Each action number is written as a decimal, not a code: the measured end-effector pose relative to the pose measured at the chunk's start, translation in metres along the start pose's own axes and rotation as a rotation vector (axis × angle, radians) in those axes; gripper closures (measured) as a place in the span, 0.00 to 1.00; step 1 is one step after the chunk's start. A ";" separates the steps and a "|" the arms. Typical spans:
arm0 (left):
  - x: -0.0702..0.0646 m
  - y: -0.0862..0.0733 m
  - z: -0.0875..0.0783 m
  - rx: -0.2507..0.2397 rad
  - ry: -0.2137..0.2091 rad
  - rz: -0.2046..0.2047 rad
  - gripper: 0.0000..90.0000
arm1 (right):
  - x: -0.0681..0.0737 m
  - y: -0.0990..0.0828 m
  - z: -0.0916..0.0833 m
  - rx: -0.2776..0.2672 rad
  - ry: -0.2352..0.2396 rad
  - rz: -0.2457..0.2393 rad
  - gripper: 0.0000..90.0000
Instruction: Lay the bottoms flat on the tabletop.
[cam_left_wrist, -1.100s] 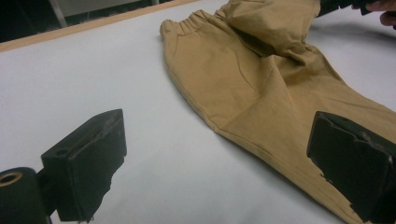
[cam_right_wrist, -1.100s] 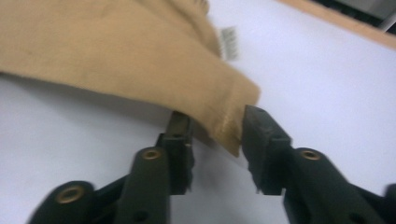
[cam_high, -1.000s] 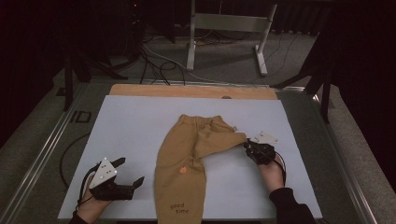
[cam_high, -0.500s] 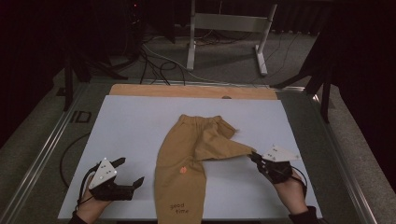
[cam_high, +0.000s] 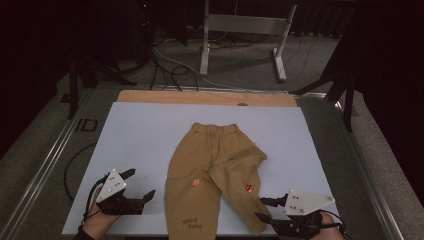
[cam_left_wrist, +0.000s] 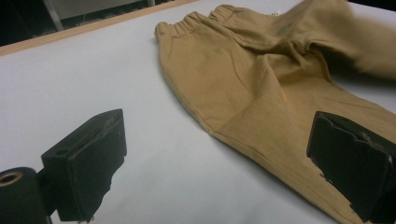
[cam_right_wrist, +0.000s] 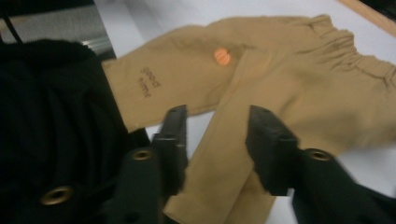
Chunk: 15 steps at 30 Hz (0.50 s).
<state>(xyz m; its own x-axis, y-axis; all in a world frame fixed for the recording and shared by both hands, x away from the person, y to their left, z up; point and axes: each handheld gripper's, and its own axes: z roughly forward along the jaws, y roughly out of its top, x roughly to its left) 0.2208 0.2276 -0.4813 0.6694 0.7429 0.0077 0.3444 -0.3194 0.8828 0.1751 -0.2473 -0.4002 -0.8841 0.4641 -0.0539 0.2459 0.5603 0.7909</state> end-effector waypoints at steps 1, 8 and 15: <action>0.000 0.000 0.000 0.001 0.000 0.004 0.06 | -0.006 -0.003 0.001 0.007 -0.027 0.016 0.59; 0.001 0.000 0.000 0.002 0.001 -0.001 0.06 | -0.048 -0.050 0.026 0.067 -0.163 0.183 0.63; 0.000 0.000 -0.001 -0.004 0.003 0.000 0.06 | -0.058 -0.078 0.070 0.131 -0.138 0.259 0.65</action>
<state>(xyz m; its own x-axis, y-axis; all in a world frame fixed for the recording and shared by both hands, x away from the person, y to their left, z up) 0.2207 0.2284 -0.4806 0.6673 0.7448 0.0089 0.3419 -0.3169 0.8847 0.2348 -0.2695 -0.5019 -0.7255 0.6864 0.0496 0.5127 0.4909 0.7044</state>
